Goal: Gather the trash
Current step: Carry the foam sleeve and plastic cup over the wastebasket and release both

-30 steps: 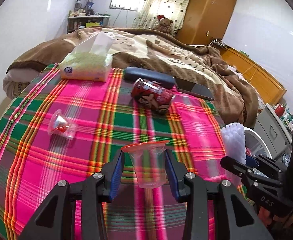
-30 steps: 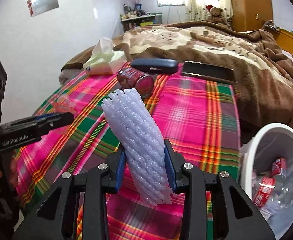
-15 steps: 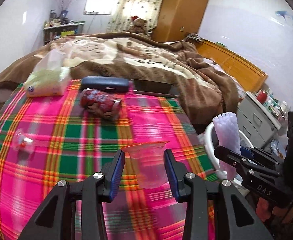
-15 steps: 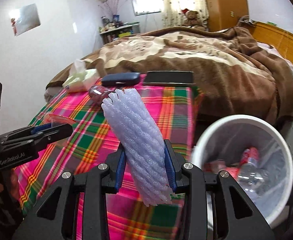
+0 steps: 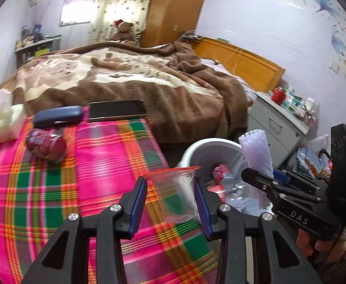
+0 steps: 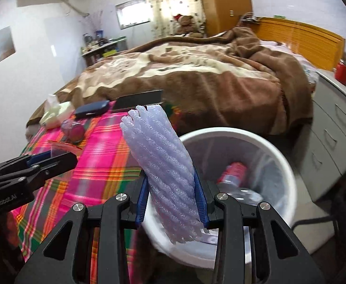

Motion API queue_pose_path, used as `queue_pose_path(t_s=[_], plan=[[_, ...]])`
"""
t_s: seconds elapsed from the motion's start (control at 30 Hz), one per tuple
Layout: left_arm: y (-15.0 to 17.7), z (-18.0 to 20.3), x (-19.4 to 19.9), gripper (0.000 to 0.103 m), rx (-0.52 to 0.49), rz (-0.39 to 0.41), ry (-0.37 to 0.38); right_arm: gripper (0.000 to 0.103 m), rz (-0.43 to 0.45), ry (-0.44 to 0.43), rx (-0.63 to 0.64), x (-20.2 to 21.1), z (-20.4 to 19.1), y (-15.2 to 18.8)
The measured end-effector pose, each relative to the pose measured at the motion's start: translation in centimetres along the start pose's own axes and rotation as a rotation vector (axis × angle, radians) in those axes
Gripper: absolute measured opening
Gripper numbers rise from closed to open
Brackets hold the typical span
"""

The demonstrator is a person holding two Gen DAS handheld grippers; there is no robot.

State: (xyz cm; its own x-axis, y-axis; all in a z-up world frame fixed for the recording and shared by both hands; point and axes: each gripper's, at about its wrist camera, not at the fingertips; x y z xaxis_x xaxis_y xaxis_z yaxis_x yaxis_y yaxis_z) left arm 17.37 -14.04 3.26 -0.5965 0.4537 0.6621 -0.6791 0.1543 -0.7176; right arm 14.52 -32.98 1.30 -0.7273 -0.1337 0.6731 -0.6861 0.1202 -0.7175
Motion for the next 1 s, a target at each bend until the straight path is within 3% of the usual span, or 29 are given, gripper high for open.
queue_pose_path(t_s=[0.4, 0.7, 0.83, 0.9, 0.93, 1.0], plan=[[-0.4, 6.1, -4.9, 0.041, -0.074, -0.073, 0.071, 0.038, -0.075, 0.130, -0.066, -1.4, 5.3, 1.0], [0.6, 7.9, -7.5, 0.041, -0.085, -0.126, 0.064, 0.038, -0.112, 0.145, -0.078, -2.1, 6.9, 1.5], [0.7, 7.7, -7.9, 0.041, -0.076, -0.136, 0.065, 0.044, -0.112, 0.150, -0.081, -2.1, 7.4, 1.4], [0.8, 7.7, -7.7, 0.052, -0.077, -0.129, 0.054, 0.050, -0.114, 0.142, -0.067, -2.2, 7.3, 1.4], [0.7, 7.7, -7.7, 0.062, -0.078, -0.125, 0.048, 0.052, -0.114, 0.138, -0.067, -2.2, 7.4, 1.4], [0.7, 7.5, -7.6, 0.063, -0.072, -0.121, 0.067, 0.061, -0.115, 0.131, -0.073, -2.3, 7.5, 1.5]])
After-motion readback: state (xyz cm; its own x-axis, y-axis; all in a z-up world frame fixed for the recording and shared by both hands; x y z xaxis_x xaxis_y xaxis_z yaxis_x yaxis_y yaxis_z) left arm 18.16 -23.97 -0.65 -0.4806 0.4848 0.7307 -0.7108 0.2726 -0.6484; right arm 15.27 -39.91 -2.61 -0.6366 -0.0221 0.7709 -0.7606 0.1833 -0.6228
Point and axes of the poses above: each gripper's, at about its wrist camera, not at the fingertips, and x roughly against the way its jaws point, z to its right, y to its underside, and after that the axes turned 1 degree about -y, right-handed
